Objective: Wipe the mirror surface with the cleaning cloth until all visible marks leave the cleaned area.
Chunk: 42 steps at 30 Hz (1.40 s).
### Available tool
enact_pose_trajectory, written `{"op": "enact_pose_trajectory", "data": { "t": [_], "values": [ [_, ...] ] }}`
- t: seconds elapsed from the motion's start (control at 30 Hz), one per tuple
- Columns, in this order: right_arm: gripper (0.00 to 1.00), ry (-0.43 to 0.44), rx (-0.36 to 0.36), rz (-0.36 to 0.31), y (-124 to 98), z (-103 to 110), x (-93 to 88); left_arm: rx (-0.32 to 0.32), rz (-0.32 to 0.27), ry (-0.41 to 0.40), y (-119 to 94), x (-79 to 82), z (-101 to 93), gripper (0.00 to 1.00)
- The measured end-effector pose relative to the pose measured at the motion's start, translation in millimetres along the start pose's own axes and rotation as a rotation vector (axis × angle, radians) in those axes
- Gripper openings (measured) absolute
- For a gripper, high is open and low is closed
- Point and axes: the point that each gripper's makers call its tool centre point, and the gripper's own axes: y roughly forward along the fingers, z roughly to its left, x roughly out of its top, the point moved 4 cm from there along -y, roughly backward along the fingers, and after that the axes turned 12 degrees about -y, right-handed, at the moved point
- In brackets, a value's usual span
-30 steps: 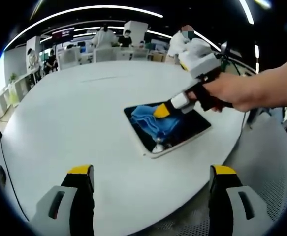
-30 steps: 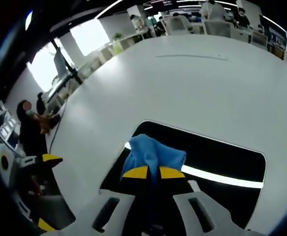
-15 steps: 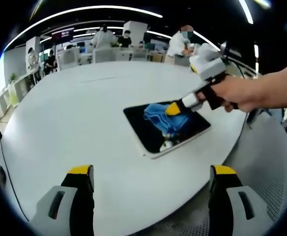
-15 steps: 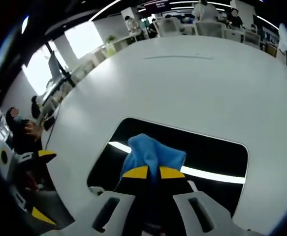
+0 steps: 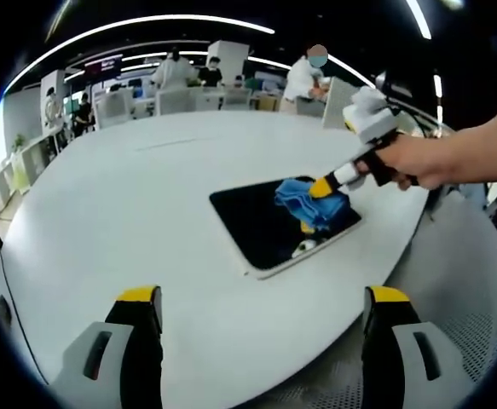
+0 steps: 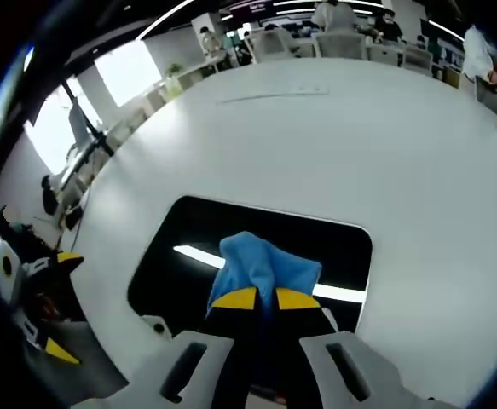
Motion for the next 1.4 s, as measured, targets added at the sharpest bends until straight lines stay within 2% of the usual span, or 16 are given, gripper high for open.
{"op": "enact_pose_trajectory", "data": {
  "t": [0.33,0.6,0.73,1.4],
  "values": [
    [0.01,0.025,-0.025,0.016,-10,-21,-8.5,0.007,0.010,-0.006,0,-1.9,1.0,0.99],
    [0.01,0.041,-0.035,0.017,-14,-29,-11.8,0.014,0.000,-0.010,0,-0.5,2.0,0.99],
    [0.01,0.050,-0.051,0.021,-17,-35,-14.4,0.021,-0.023,-0.023,-2,2.3,3.7,0.99],
    [0.01,0.035,-0.062,0.031,-17,-33,-14.9,0.006,-0.011,-0.016,-1,1.2,1.4,0.99]
  ]
}}
